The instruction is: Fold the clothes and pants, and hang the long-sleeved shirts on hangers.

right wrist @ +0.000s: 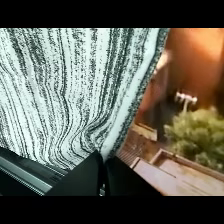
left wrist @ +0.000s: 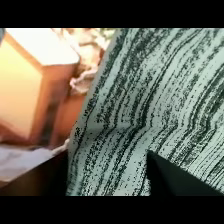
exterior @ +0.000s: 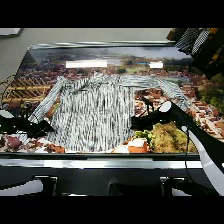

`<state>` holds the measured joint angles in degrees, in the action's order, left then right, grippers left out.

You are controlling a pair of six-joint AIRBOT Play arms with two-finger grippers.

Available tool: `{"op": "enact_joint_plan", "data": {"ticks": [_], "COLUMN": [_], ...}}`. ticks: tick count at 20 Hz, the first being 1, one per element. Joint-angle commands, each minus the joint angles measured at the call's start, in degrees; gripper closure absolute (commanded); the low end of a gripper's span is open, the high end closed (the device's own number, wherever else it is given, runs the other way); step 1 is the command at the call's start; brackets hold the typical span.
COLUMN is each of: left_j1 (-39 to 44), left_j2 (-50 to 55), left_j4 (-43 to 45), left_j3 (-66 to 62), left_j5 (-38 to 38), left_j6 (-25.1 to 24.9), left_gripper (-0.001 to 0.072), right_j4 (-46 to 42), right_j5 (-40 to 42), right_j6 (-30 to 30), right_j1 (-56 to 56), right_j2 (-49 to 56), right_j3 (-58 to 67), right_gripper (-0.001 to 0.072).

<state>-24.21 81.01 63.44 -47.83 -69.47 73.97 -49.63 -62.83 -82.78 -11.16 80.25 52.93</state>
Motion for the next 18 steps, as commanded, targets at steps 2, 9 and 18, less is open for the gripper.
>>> {"op": "enact_joint_plan", "data": {"ticks": [2, 9, 18], "left_j1": [0.02, 8.26, 10.97], "left_j2": [-0.17, -5.27, -25.62], "left_j4": [-13.33, -23.34, -3.74], "left_j3": [-0.26, -44.46, -69.68], "left_j5": [-0.7, -1.42, 2.89], "left_j6": [-4.68, -3.04, 16.44], "left_gripper": [0.0687, 0.0691, 0.0691], "right_j4": [2.99, -22.69, -29.57], "right_j5": [3.26, 4.85, -2.54], "right_j6": [-0.5, -8.79, -13.33], "right_j1": [-0.04, -0.04, -0.04], "right_j2": [-4.28, -5.9, -27.96], "right_j3": [2.38, 51.08, 68.3], "right_gripper": [0.069, 0.069, 0.069]}}
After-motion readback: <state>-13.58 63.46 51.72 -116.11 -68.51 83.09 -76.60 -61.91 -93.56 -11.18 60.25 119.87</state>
